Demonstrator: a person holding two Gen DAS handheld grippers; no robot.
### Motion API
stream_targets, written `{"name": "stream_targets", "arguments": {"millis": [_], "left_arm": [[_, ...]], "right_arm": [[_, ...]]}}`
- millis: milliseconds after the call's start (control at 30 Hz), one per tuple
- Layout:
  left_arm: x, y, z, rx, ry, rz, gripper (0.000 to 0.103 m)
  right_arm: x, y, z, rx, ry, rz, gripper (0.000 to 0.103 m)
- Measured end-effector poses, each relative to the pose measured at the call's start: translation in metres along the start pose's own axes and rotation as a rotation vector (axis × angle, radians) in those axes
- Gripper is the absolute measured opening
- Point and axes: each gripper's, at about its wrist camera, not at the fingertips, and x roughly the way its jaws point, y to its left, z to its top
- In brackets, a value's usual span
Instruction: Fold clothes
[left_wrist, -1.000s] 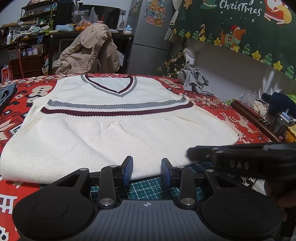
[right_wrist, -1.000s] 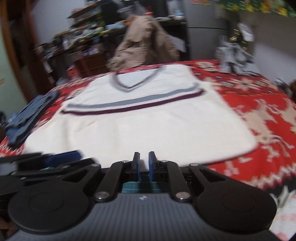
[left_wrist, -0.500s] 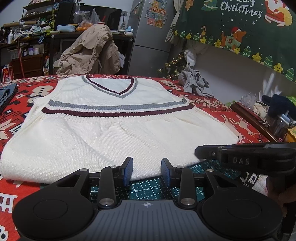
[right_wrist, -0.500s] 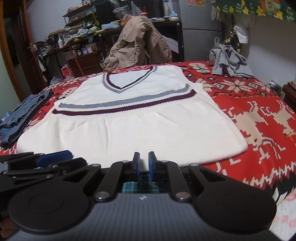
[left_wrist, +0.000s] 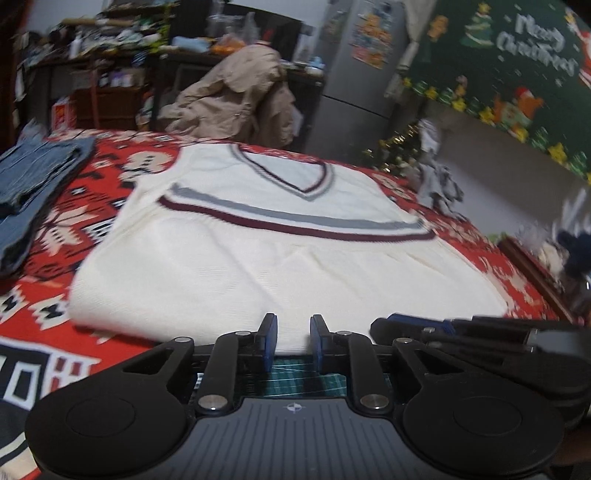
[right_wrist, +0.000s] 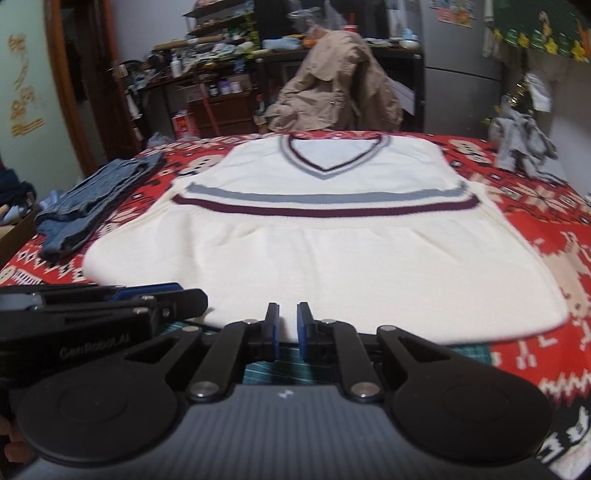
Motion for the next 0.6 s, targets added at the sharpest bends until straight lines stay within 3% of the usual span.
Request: {"name": "stream_targets", "arguments": {"millis": [200, 267, 367, 467, 500, 600], "left_arm": [[-0.003, 0.022, 0.005, -0.102, -0.013, 0.046, 0.019], [-0.004, 0.027, 0.007, -0.120, -0.016, 0.076, 0.014], [-0.009, 0.036, 0.008, -0.146, -0.032, 0.150, 0.011], [-0.014, 0.048, 0.008, -0.185, -0.050, 0.282, 0.011], [-0.017, 0.054, 0.007, -0.207, -0.054, 0.314, 0.005], [-0.023, 0.065, 0.007, -0.259, -0.072, 0.354, 0.003]], "right_arm": [[0.006, 0.017, 0.001, -0.042, 0.001, 0.034, 0.012], [0.006, 0.015, 0.001, -0.040, 0.000, 0.034, 0.011], [0.006, 0.011, 0.000, -0.033, -0.002, 0.032, 0.009], [0.006, 0.007, -0.001, -0.025, -0.004, 0.029, 0.008], [0.006, 0.006, -0.001, -0.023, -0.005, 0.028, 0.008], [0.007, 0.002, -0.002, -0.015, -0.007, 0.026, 0.008]]}}
